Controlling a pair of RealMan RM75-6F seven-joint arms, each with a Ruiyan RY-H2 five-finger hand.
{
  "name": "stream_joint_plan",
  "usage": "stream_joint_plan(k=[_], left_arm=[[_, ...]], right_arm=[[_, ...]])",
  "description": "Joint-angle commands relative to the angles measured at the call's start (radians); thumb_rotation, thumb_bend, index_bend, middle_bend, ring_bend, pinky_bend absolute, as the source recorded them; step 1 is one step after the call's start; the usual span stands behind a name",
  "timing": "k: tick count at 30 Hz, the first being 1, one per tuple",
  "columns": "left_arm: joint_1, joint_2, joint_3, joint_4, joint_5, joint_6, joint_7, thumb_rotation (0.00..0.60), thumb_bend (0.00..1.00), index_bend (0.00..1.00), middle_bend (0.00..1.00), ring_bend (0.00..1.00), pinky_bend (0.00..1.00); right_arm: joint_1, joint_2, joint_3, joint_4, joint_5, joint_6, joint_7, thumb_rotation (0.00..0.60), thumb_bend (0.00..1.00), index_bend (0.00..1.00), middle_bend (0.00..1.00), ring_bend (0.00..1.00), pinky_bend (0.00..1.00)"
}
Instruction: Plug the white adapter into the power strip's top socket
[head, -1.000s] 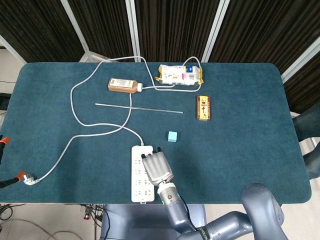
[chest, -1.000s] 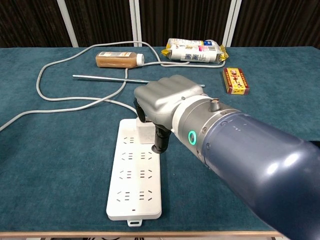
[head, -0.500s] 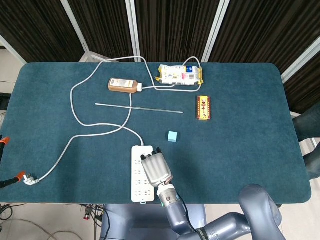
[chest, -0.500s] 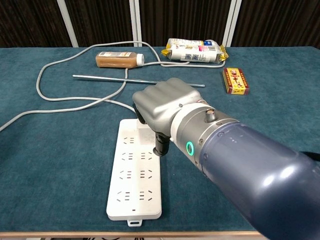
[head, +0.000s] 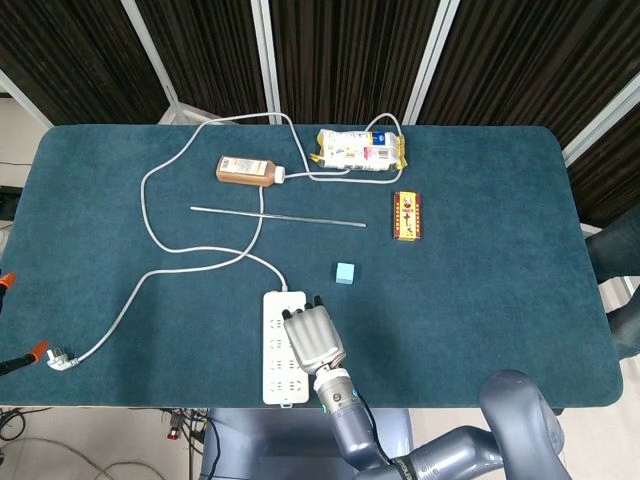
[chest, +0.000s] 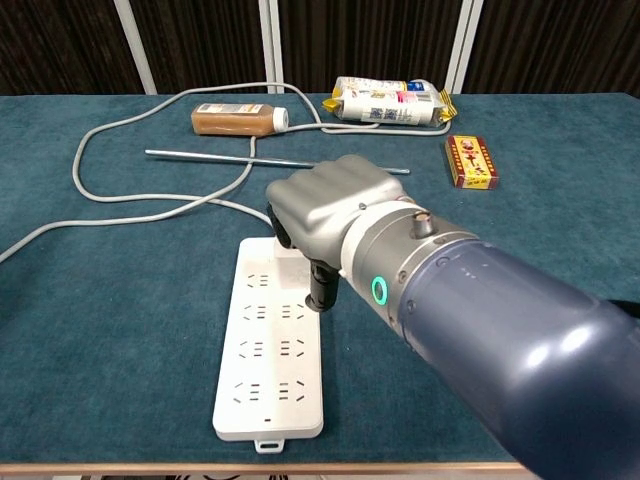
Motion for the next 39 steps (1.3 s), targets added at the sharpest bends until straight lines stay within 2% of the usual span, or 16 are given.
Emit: stream_joint_plan(k=[1,7,9,12,16,19,23,26,29,32,36,39], left_arm=[[0.0,-0.001,0.0,-0.001,0.001,0.001,0.002,0.6,0.13,0.11,0.0,0.0,0.0],[0.006,-0.001,-0.001,-0.004,0.003,0.013,0.0,0.6,0.13,0.11,0.0,0.0,0.0],[0.007,0.0,0.0,-0.004,0.005,0.016,-0.002,0.6,0.13,0.11,0.0,0.0,0.0],[0.009,0.002,0.0,-0.004,0.008,0.019,-0.009,0.6,0.13,0.11,0.0,0.0,0.0],[0.011,0.003,-0.001,-0.002,0.011,0.024,-0.018,0.6,0.13,0.11,0.0,0.0,0.0],[0.011,0.003,0.0,-0.001,0.016,0.024,-0.021,0.6,0.13,0.11,0.0,0.0,0.0],[0.01,-0.002,0.002,0.003,0.032,0.03,-0.024,0.6,0.13,0.11,0.0,0.0,0.0],[0.011,-0.009,0.004,0.007,0.045,0.04,-0.025,0.6,0.13,0.11,0.0,0.0,0.0],[0.012,-0.016,0.004,0.012,0.055,0.048,-0.023,0.6,0.13,0.11,0.0,0.0,0.0],[0.012,-0.022,0.004,0.016,0.06,0.053,-0.02,0.6,0.13,0.11,0.0,0.0,0.0],[0.012,-0.027,0.0,0.024,0.058,0.056,-0.023,0.6,0.13,0.11,0.0,0.0,0.0],[0.01,-0.028,-0.004,0.028,0.05,0.052,-0.027,0.6,0.13,0.11,0.0,0.0,0.0]], right_arm=[[-0.008,0.038,0.044,-0.058,-0.029,0.024,0.018,0.6,0.33,0.37,0.45,0.43,0.29],[-0.026,0.137,0.124,-0.203,-0.051,0.08,0.021,0.6,0.33,0.37,0.45,0.43,0.29],[-0.041,0.194,0.151,-0.275,-0.055,0.1,0.024,0.6,0.33,0.31,0.44,0.42,0.3],[-0.071,0.272,0.17,-0.35,-0.062,0.113,0.045,0.6,0.32,0.19,0.35,0.33,0.28],[-0.152,0.387,0.158,-0.415,-0.136,0.12,0.15,0.6,0.32,0.12,0.22,0.19,0.21],[-0.253,0.488,0.094,-0.433,-0.248,0.108,0.296,0.6,0.33,0.11,0.17,0.15,0.17],[-0.392,0.599,-0.031,-0.38,-0.446,0.064,0.55,0.6,0.32,0.1,0.15,0.12,0.11],[-0.499,0.667,-0.165,-0.257,-0.653,0.035,0.779,0.6,0.33,0.1,0.14,0.1,0.11],[-0.574,0.686,-0.272,-0.117,-0.789,0.051,0.893,0.6,0.32,0.1,0.14,0.1,0.11],[-0.652,0.661,-0.352,0.033,-0.898,0.098,0.98,0.6,0.32,0.1,0.14,0.09,0.1],[-0.728,0.602,-0.398,0.196,-0.988,0.156,1.042,0.6,0.32,0.1,0.14,0.09,0.09],[-0.766,0.573,-0.409,0.268,-1.028,0.185,1.057,0.6,0.32,0.1,0.14,0.09,0.09]])
